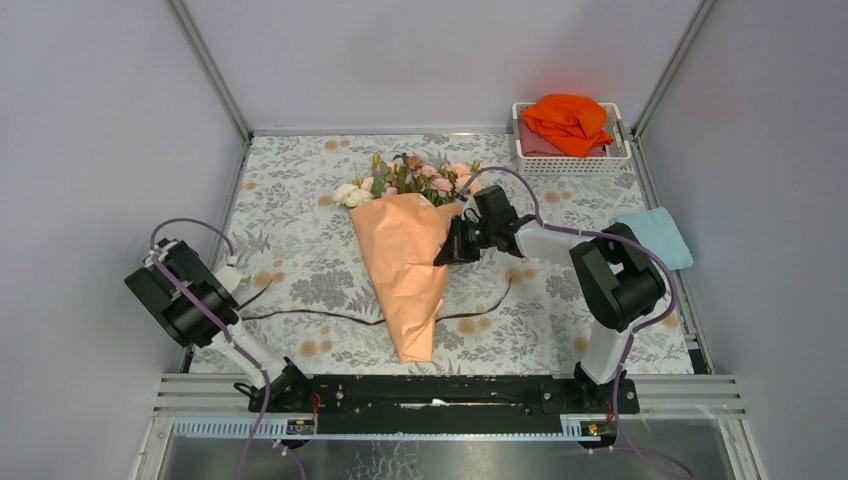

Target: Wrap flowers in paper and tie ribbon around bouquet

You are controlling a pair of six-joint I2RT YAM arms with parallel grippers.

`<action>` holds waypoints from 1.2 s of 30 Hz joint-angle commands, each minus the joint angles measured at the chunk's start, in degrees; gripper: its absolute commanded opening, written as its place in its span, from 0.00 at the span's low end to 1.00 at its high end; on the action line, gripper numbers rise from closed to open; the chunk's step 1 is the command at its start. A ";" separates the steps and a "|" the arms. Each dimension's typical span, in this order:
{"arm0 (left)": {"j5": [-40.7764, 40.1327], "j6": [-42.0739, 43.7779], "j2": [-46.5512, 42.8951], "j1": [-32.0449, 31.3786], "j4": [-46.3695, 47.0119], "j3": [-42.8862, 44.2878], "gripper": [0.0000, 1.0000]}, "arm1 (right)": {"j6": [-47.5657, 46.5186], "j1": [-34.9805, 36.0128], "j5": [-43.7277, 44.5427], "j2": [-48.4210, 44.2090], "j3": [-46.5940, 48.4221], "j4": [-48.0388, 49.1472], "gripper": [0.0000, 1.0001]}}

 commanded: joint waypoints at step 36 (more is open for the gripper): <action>40.05 -71.70 -15.23 -67.95 4.73 19.57 0.00 | 3.94 0.52 1.75 1.39 -4.62 7.03 0.00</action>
